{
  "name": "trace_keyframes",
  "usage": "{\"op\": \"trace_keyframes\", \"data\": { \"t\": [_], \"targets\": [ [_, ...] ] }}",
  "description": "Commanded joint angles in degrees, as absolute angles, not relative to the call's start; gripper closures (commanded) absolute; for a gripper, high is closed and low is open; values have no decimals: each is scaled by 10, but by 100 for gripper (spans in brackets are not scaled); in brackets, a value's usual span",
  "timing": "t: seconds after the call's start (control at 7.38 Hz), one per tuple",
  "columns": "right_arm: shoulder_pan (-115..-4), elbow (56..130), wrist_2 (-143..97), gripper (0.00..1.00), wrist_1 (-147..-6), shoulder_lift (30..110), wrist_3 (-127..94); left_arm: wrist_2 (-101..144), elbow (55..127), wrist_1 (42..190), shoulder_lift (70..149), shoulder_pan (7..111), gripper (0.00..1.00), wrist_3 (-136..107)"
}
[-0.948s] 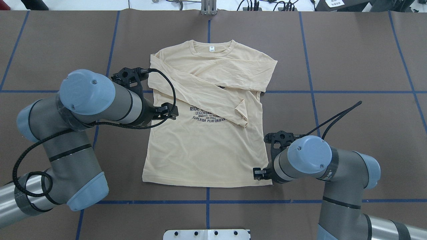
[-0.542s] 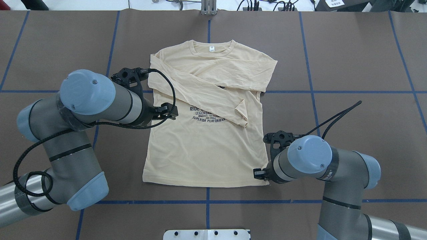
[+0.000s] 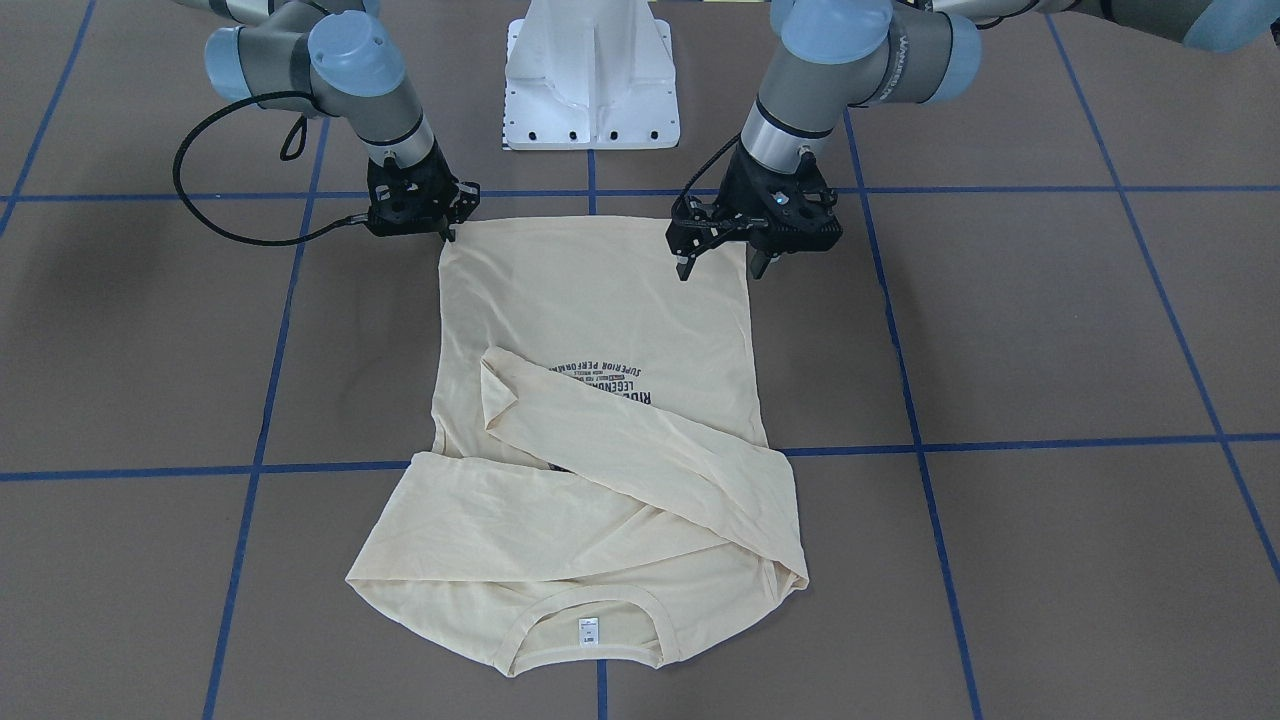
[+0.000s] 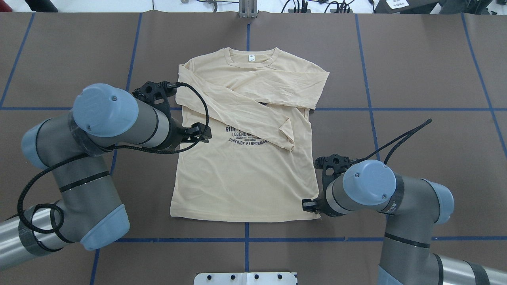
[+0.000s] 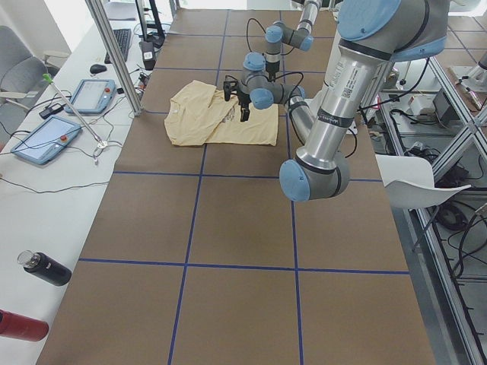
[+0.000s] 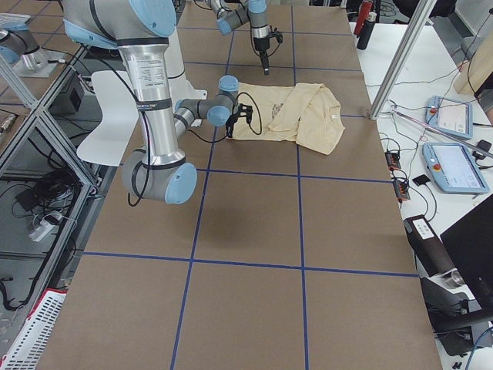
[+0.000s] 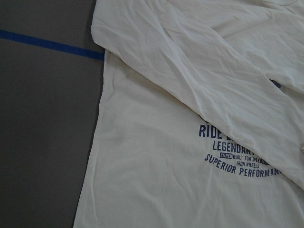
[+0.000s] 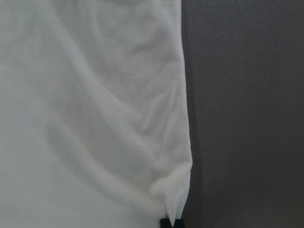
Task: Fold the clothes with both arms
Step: 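Lower both grippers and pinch the hem corners nearest the robot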
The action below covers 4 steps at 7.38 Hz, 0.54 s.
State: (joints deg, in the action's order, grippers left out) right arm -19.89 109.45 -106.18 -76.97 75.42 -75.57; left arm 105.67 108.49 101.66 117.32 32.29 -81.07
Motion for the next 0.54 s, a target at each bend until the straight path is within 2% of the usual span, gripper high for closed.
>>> {"op": "trace_keyframes", "data": {
  "t": [0.0,0.41],
  "targets": [
    [-200,1105,-1061,100,-769,753,-758,1056,1088,1013,1160,319,0,-812],
    [-205,1125,-1063,100,-769,749,-758,1056,1089,950,1139,282,1,-813]
  ]
}}
